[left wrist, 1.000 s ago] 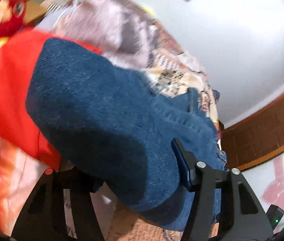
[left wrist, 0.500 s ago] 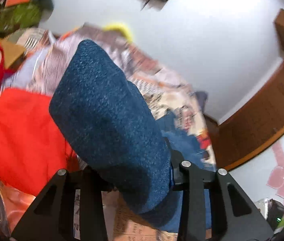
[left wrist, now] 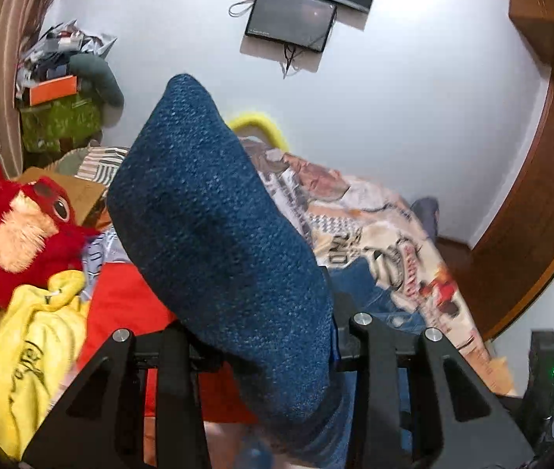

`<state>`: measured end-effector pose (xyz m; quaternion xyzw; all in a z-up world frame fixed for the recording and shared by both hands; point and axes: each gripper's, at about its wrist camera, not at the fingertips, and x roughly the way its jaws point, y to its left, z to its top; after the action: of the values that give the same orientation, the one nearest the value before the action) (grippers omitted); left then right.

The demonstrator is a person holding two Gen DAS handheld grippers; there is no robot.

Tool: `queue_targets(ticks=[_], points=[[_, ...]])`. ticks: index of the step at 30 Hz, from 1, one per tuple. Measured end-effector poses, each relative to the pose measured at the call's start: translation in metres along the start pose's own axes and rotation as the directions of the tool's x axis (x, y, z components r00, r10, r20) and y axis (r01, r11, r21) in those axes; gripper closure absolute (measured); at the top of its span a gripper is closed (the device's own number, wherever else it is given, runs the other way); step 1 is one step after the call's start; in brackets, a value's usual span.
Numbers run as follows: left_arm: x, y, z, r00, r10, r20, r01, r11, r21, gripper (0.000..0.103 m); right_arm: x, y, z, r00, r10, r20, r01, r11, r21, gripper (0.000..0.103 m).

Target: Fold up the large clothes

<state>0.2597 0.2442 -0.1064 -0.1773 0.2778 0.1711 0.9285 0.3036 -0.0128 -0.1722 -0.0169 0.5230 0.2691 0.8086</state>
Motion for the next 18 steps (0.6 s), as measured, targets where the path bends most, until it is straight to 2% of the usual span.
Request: queue_targets(ticks=[4, 6, 9, 11, 14, 15, 18], points=[[-0.002, -0.004, -0.013, 1.000, 0.014, -0.012, -0.014, 0.999, 0.041, 0.066, 0.044, 0.023, -0.008, 0.995, 0.003, -0.097, -0.010, 0.997, -0.073, 0.047], [-0.004, -0.019, -0.018, 1.000, 0.010, -0.017, -0.009, 0.997, 0.075, 0.066, 0.056, 0.026, -0.014, 0.993, -0.008, -0.114, -0.003, 0.996, -0.093, 0.047], [-0.005, -0.045, -0.022, 1.000, 0.022, 0.011, -0.024, 0.984, 0.177, 0.066, 0.048, 0.017, -0.016, 0.992, 0.030, -0.125, -0.042, 0.995, -0.095, 0.047], [-0.008, -0.060, -0.022, 1.000, -0.004, 0.014, 0.001, 0.977, 0.215, 0.066, 0.031, 0.003, -0.015, 0.994, 0.038, -0.102, -0.043, 0.998, -0.053, 0.047], [-0.009, -0.085, -0.024, 0.998, -0.058, -0.001, 0.057, 0.967, 0.248, 0.067, 0.002, -0.021, -0.019, 0.999, -0.022, -0.048, 0.020, 0.999, -0.039, 0.047], [-0.009, -0.094, -0.024, 0.998, -0.069, -0.008, 0.068, 0.963, 0.259, 0.068, -0.014, -0.035, -0.025, 0.997, -0.075, -0.017, 0.075, 0.997, -0.033, 0.047], [-0.007, -0.124, -0.028, 0.992, -0.120, -0.033, 0.124, 0.948, 0.293, 0.069, -0.039, -0.064, -0.041, 0.976, -0.215, 0.032, 0.215, 0.976, -0.013, 0.046]])
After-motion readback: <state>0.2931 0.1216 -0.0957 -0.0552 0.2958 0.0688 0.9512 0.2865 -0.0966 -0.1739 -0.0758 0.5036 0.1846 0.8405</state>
